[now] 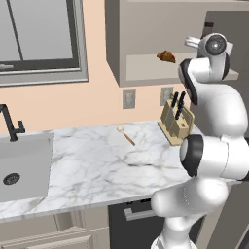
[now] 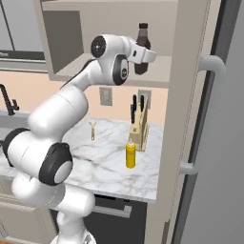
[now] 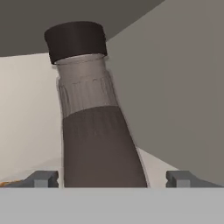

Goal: Pick the mustard and syrup bottle from the counter and place them in the cabinet.

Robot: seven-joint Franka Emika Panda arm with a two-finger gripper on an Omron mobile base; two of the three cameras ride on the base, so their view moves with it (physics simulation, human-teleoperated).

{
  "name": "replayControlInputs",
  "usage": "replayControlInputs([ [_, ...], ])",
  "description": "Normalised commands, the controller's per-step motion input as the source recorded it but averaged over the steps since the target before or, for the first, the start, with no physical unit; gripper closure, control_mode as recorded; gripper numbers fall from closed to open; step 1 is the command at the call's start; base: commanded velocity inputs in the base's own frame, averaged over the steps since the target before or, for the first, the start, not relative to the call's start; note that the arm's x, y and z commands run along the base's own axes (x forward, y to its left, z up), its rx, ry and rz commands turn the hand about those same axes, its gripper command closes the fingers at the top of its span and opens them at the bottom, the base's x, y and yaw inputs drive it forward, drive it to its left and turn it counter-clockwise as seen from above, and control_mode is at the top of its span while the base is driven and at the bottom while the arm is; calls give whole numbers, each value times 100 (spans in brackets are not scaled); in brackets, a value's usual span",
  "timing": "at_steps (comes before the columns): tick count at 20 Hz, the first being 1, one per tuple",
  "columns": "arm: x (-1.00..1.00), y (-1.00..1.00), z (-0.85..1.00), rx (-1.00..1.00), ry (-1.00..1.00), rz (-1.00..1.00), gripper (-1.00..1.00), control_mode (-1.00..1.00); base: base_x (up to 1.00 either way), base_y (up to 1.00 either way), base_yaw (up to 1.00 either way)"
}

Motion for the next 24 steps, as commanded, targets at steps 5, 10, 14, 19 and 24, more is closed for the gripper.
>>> replayControlInputs([
  [5, -35, 18, 0, 0, -7, 0, -100, -100, 0, 0, 0],
  [10, -35, 33, 0, 0, -3, 0, -100, -100, 0, 0, 0],
  [14, -62, 38, 1, 0, -6, 0, -100, -100, 0, 0, 0],
  [19, -83, 23, 2, 0, -8, 0, -100, -100, 0, 0, 0],
  [24, -92, 8, 0, 0, -6, 0, -100, -100, 0, 0, 0],
])
